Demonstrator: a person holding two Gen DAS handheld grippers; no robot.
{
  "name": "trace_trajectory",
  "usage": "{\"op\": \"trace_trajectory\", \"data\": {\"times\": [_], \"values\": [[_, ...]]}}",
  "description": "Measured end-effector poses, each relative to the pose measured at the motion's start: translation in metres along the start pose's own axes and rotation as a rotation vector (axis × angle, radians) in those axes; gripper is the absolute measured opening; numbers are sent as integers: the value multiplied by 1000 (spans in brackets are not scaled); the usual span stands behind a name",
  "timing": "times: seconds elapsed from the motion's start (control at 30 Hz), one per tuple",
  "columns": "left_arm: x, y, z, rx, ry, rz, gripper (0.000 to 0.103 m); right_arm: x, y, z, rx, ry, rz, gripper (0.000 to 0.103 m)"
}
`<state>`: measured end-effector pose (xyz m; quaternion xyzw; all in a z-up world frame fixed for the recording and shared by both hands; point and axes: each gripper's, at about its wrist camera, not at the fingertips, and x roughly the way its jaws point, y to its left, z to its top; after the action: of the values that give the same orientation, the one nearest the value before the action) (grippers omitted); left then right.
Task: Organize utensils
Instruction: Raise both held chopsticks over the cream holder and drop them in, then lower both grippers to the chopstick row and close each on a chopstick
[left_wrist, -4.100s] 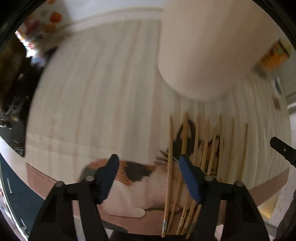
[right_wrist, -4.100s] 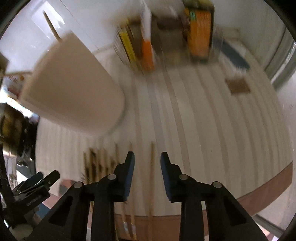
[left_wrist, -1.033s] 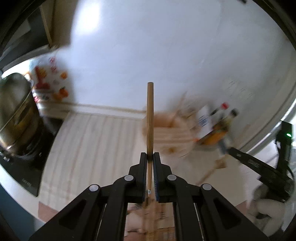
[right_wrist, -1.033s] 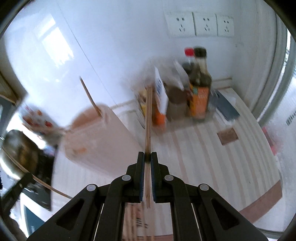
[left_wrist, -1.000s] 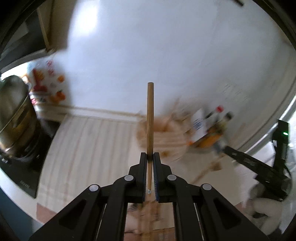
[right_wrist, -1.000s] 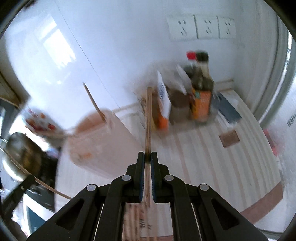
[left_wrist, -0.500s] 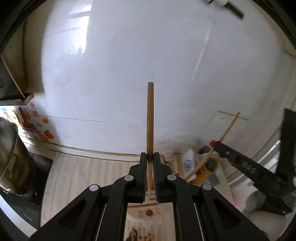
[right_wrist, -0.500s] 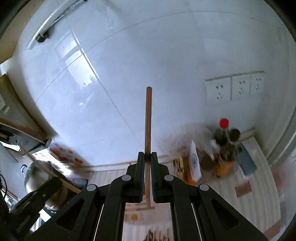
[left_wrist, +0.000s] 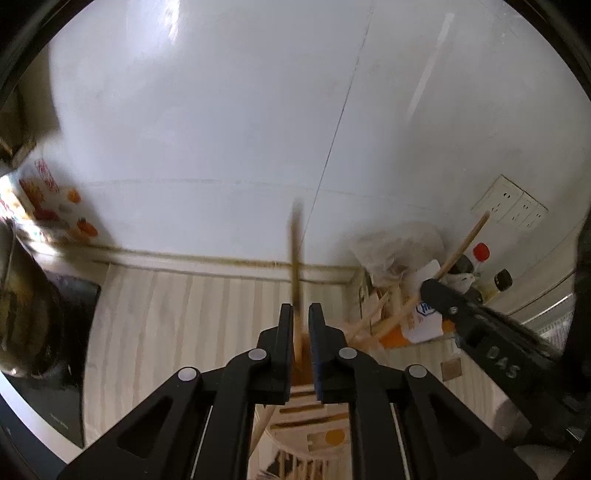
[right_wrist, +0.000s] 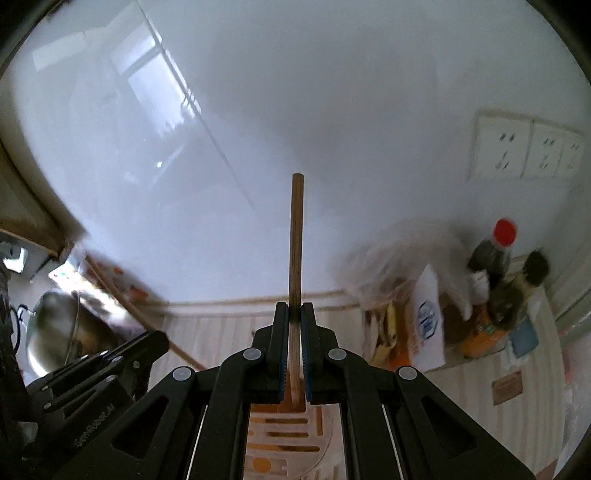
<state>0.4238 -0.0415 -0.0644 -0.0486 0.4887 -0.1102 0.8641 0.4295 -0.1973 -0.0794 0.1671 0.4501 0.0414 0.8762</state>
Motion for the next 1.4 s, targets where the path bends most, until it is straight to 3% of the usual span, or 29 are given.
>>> {"op": "trace_trajectory", "data": {"times": [0.07, 0.1, 0.13, 0.17, 0.2, 0.23, 0.3, 0.37, 0.4, 0.5, 0.57, 0.7, 0.8, 0.9, 0.97, 1.1, 1.17, 1.3, 1.4], "values": [[-4, 6, -3, -6, -13, 23, 12, 11, -4, -4, 11, 58, 19, 7], [-11, 9, -4, -12, -33, 53, 20, 13, -7, -6, 18, 67, 20, 9], [-13, 12, -4, -15, -48, 69, 38, 13, -9, -8, 22, 70, 23, 11], [-18, 15, -5, -18, -67, 85, 49, 12, -11, -10, 25, 68, 20, 20], [-22, 19, -5, -25, -85, 98, 69, 10, -13, -12, 29, 60, 10, 32], [-26, 24, -6, -35, -112, 118, 79, 6, -14, -15, 28, 50, 9, 37], [-32, 31, -9, -40, -131, 141, 86, 0, -17, -18, 33, 38, 8, 50], [-34, 35, -11, -36, -135, 165, 101, -8, -19, -22, 35, 32, 12, 57], [-36, 36, -13, -29, -141, 180, 103, -11, -20, -22, 37, 26, 11, 61], [-44, 37, -21, -9, -170, 208, 103, -26, -22, -28, 53, 0, 0, 73], [-50, 37, -27, -2, -176, 213, 103, -37, -23, -33, 60, -22, -8, 75], [-64, 37, -43, 13, -189, 251, 103, -63, -25, -45, 69, -98, -13, 89], [-73, 40, -62, 6, -198, 319, 103, -77, -27, -59, 57, -147, -61, 95], [-73, 48, -87, -1, -176, 322, 103, -84, -30, -79, 36, -172, -143, 98], [-66, 53, -108, 3, -138, 309, 103, -80, -33, -96, 24, -146, -170, 98], [-38, 63, -156, 24, -37, 304, 103, -54, -49, -143, 48, 6, -172, 97], [-10, 67, -184, 33, 57, 288, 103, -36, -56, -170, 64, 94, -167, 89], [48, 72, -229, 47, 243, 257, 101, 4, -71, -223, 89, 257, -176, 53], [92, 70, -258, 30, 398, 173, 79, 26, -81, -252, 110, 334, -183, 44]]}}
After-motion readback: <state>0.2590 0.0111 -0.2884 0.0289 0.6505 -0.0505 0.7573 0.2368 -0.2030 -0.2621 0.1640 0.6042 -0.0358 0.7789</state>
